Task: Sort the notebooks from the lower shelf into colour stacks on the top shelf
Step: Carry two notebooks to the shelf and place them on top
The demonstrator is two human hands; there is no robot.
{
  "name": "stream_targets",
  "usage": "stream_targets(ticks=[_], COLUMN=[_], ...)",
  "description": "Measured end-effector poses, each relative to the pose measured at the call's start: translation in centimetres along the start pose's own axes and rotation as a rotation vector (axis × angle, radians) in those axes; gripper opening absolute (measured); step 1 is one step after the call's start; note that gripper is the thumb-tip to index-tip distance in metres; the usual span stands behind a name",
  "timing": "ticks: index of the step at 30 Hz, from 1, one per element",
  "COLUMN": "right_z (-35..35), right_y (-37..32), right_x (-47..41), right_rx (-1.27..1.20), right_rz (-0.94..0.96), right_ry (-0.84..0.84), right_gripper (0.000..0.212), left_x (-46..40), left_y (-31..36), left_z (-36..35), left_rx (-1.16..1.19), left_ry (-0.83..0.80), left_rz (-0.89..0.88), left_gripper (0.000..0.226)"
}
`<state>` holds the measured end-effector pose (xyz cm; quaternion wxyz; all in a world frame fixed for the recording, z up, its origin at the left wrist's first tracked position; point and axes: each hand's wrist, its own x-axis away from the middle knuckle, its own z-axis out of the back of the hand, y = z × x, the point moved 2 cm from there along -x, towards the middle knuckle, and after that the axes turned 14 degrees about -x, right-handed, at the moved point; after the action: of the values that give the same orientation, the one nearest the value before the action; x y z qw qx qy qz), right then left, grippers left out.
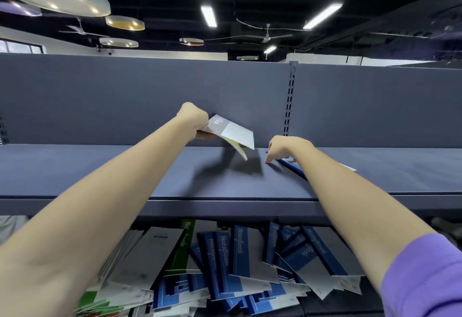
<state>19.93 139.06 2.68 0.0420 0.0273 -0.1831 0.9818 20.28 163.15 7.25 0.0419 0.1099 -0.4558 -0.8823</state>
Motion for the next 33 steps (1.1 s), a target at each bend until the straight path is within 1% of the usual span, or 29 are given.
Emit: stream_targets(ticks=[2,4,5,7,8,9,10,12,14,16,18,20,22,26,29,33], right_z=[-0.3,-0.6,-0.7,-0.8,-0.7,-0.7,-0.6,-0.5,-0.4,-0.4,-0.6,-0.7,-0.8,-0.6,-0.6,-0.6], right_y=[0.0,0.1,0.2,0.3,0.3,0.4,0.6,0.8,1.0,1.3,1.4,1.3,1.1,1.0,1.0,0.8], right_x=[0.0,-0.5,-0.6,-0.4,-0.3,-0.1,0.0,0.1,-0.2,-0.6,-0.4,-0.2,-0.3,-0.6,-0.9,-1.2], right_rx=[0.005,0.023,0.037,0.056,0.047,0.04,0.034,0.032,0.008,-0.027,-0.023,0.002,0.042,0.11,0.095,0.065], right_rz=[0.012,0.026,0.026,0.032,0.04,0.043,0.046,0.053,0.061,0.06,0.051,0.065,0.095,0.154,0.191,0.224], right_ry=[0.02,0.038,0.048,0.075,0.094,0.115,0.134,0.157,0.153,0.141,0.152,0.184,0.21,0.21,0.197,0.187], right_gripper=[0.016,0.014,0.01,0.002,0.003,0.004,0.007,0.013,0.023,0.026,0.018,0.011,0.011,0.024,0.023,0.02], left_x=[0.7,1.1,1.4,2.2,2.2,2.4,2.7,3.1,2.6,1.9,1.4,1.6,1.5,0.9,0.2,-0.6], left_y=[0.0,-0.6,-1.3,-2.5,-3.0,-3.3,-3.3,-3.2,-3.3,-3.8,-3.9,-3.9,-4.0,-4.0,-4.1,-4.2], left_z=[-0.3,-1.0,-1.3,-1.9,-2.2,-2.3,-2.5,-2.6,-2.9,-3.1,-3.3,-3.6,-3.9,-3.6,-3.4,-3.5], left_rx=[0.02,-0.058,-0.143,-0.427,-0.594,-0.764,-0.892,-1.043,-1.104,-1.092,-1.031,-0.994,-0.968,-0.934,-0.916,-0.885], left_ry=[-0.003,-0.05,-0.093,-0.245,-0.313,-0.353,-0.364,-0.349,-0.336,-0.321,-0.306,-0.336,-0.371,-0.419,-0.443,-0.434], left_rz=[0.022,0.073,0.089,0.074,0.037,-0.024,-0.102,-0.22,-0.289,-0.325,-0.368,-0.43,-0.452,-0.435,-0.439,-0.434], left_gripper=[0.029,0.028,0.025,0.012,0.013,0.021,0.026,0.028,0.027,0.022,0.02,0.031,0.039,0.029,0.025,0.021])
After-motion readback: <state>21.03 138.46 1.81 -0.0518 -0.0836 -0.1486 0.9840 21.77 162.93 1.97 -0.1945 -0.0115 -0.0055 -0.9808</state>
